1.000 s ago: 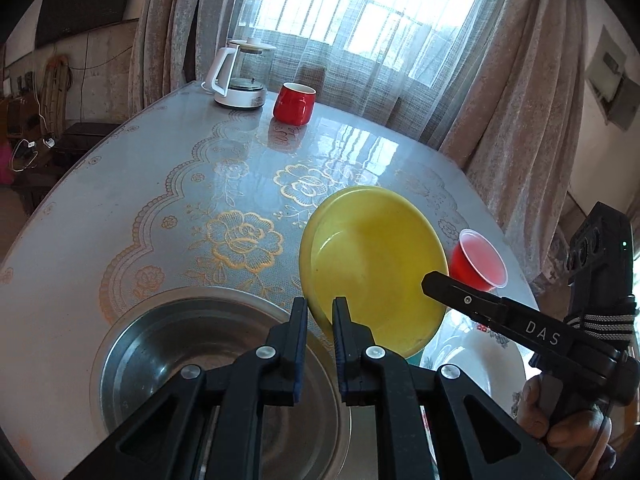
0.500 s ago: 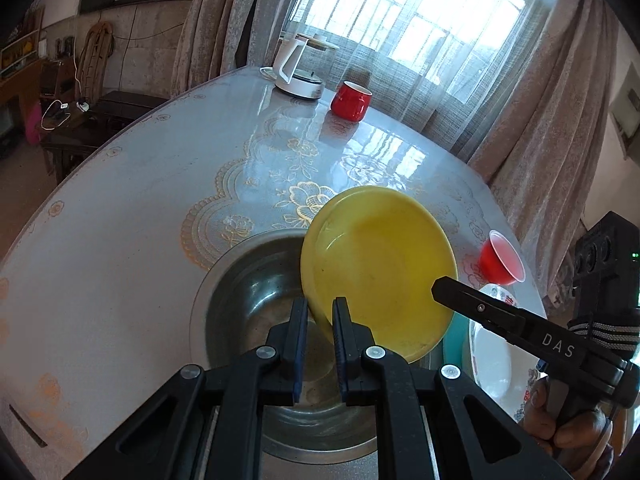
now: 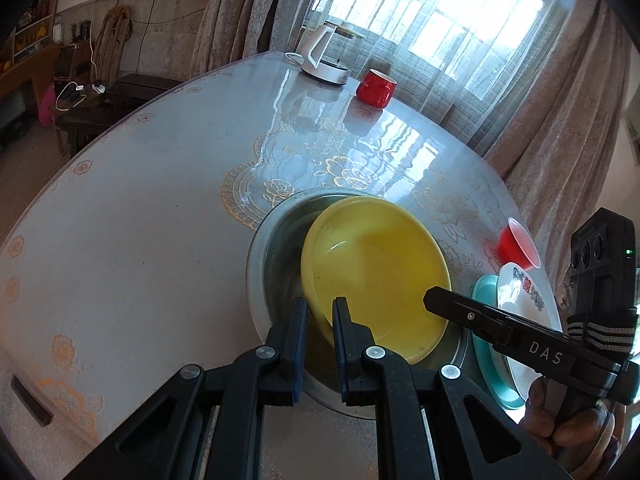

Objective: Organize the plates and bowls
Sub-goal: 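Carry the yellow bowl over the steel bowl and lower it in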

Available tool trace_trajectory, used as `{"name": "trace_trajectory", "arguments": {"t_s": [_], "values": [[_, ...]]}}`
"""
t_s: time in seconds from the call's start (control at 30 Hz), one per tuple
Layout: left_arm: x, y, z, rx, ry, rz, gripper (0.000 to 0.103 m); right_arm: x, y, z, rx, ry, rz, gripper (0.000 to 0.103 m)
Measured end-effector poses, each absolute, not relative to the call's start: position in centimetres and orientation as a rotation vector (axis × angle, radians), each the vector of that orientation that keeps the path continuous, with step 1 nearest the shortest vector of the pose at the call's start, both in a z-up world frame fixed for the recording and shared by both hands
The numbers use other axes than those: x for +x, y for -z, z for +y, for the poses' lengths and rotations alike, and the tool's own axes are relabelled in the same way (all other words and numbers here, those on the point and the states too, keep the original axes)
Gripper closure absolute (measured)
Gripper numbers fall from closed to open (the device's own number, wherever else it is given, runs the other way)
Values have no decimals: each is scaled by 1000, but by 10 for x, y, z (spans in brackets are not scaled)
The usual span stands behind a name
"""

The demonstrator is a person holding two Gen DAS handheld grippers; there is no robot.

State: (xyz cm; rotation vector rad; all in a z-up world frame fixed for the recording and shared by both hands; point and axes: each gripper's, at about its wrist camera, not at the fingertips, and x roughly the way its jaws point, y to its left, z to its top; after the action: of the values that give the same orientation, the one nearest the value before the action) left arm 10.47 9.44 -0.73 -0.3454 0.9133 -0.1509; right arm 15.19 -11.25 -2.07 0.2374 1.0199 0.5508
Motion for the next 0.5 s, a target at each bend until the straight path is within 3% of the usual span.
{"name": "trace_trajectory", "arguments": {"t_s": [0.5], "values": [[104,11,85,-277,129,910,91,144,21,-95,122,-520,1003,81]]}}
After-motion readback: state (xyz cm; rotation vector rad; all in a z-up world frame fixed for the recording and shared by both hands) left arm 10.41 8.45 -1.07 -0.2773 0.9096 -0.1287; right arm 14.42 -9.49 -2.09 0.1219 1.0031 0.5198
